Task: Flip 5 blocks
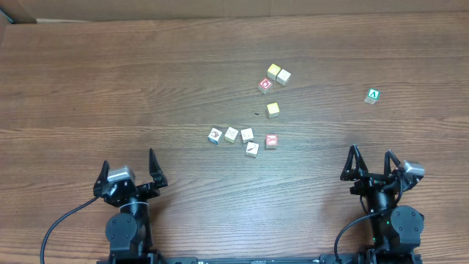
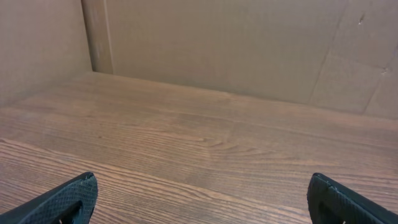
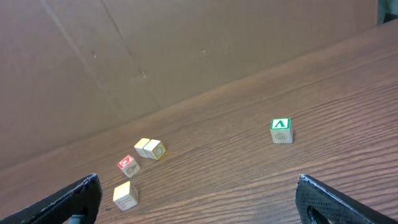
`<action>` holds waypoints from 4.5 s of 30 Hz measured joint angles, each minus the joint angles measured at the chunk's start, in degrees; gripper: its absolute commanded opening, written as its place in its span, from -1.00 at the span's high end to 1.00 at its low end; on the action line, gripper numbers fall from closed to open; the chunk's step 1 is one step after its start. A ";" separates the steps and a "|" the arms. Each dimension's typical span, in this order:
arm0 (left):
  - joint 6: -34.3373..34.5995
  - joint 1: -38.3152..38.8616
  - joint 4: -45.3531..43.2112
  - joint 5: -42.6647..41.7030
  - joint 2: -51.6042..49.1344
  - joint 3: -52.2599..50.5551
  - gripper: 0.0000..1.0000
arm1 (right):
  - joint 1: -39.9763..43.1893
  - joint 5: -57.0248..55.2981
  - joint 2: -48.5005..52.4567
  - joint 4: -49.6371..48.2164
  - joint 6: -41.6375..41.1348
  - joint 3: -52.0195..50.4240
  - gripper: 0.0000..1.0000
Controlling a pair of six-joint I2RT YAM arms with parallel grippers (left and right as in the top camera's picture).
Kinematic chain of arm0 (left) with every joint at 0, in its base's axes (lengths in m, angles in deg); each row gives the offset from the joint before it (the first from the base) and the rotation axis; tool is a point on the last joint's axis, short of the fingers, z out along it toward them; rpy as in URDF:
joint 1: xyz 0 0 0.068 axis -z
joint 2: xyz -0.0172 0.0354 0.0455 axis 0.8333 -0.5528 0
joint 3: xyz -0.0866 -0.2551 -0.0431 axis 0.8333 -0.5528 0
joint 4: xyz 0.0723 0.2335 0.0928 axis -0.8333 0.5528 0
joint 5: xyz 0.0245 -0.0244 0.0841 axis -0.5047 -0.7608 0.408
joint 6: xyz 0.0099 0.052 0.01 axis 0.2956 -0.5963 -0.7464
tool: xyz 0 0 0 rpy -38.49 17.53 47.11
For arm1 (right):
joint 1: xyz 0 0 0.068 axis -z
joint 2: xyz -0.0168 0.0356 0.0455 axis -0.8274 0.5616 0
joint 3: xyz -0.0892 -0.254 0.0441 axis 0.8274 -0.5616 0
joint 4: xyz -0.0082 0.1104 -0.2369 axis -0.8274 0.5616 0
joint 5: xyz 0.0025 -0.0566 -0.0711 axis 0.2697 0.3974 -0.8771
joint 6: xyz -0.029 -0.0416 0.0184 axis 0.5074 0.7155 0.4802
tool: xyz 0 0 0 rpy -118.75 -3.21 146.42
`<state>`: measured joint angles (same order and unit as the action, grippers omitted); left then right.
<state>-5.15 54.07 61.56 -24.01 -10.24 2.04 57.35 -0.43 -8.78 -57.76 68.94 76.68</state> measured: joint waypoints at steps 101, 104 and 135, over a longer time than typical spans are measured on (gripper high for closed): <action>-0.02 0.00 58.75 -24.02 -84.59 78.66 -0.99 | -16.33 25.40 99.41 59.14 1.60 76.89 -1.00; 0.00 0.02 58.95 -24.65 -85.11 78.66 -1.00 | -20.63 21.42 99.82 54.60 0.57 76.89 -1.00; 0.00 0.00 58.90 -24.94 -85.33 78.68 -1.00 | -23.37 14.95 102.55 44.61 -1.57 72.91 -0.99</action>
<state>-5.15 54.07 120.46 -48.95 -95.57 80.73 33.99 14.52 93.77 -13.15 67.37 149.60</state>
